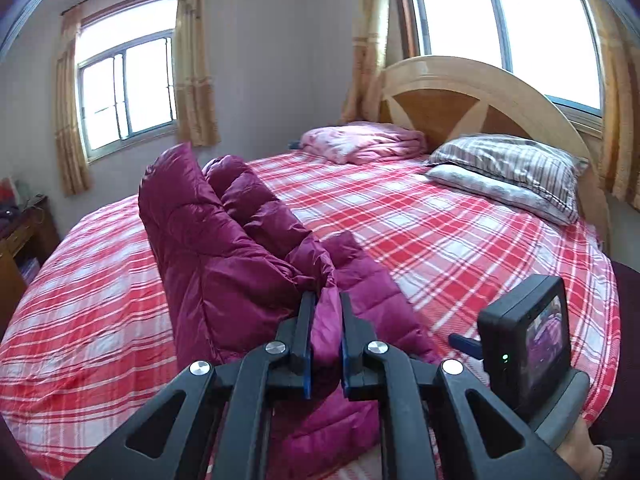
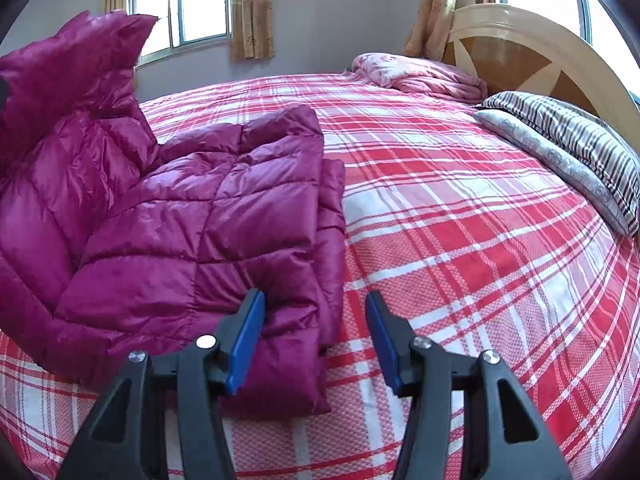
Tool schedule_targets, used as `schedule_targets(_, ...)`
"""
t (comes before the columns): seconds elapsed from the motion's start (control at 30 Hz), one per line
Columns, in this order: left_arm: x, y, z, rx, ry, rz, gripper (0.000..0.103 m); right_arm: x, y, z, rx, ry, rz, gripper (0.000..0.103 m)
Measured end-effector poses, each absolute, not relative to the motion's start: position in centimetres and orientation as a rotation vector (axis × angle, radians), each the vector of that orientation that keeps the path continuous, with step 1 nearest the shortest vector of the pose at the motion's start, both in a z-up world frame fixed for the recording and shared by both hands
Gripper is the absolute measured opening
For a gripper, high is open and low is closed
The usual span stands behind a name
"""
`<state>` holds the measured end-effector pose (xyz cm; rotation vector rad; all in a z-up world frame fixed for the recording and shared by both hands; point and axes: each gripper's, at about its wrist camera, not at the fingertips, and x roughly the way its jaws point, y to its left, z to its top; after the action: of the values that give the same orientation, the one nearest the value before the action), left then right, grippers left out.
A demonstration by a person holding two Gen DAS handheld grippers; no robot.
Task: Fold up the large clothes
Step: 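Close the left tool on the jacket hem and lift it over the fold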
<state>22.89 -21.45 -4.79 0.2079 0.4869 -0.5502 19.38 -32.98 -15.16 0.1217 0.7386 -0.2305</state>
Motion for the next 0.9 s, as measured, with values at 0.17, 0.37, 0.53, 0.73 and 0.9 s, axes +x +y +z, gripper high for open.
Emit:
schedule_targets(0.17, 23.6, -27.1, -7.8, 0.222, 0.603, -0.62, 0.01, 18.4, -34.9, -15.6, 0.235, 0.715, -0.256, 0.067)
schedule_targets(0.37, 23.2, -29.7, -11.2, 0.321, 0.609, -0.573, 0.011, 18.0, -36.5, -16.1, 0.337, 0.693, -0.309, 0.069)
schedule_targets(0.53, 23.2, -30.0, -12.1, 0.382, 0.589, -0.551, 0.011, 17.8, -35.7, -16.5, 0.302, 0.654, -0.357, 0.07)
schedule_targets(0.73, 22.5, -31.3, -10.6, 0.422, 0.518, -0.524, 0.023, 17.4, -35.9, -16.7, 0.309, 0.64, -0.367, 0.071)
schedule_targets(0.9, 20.0, -30.4, -6.2, 0.392, 0.272, -0.438, 0.088, 17.5, -36.4, -17.0, 0.34, 0.635, -0.362, 0.074)
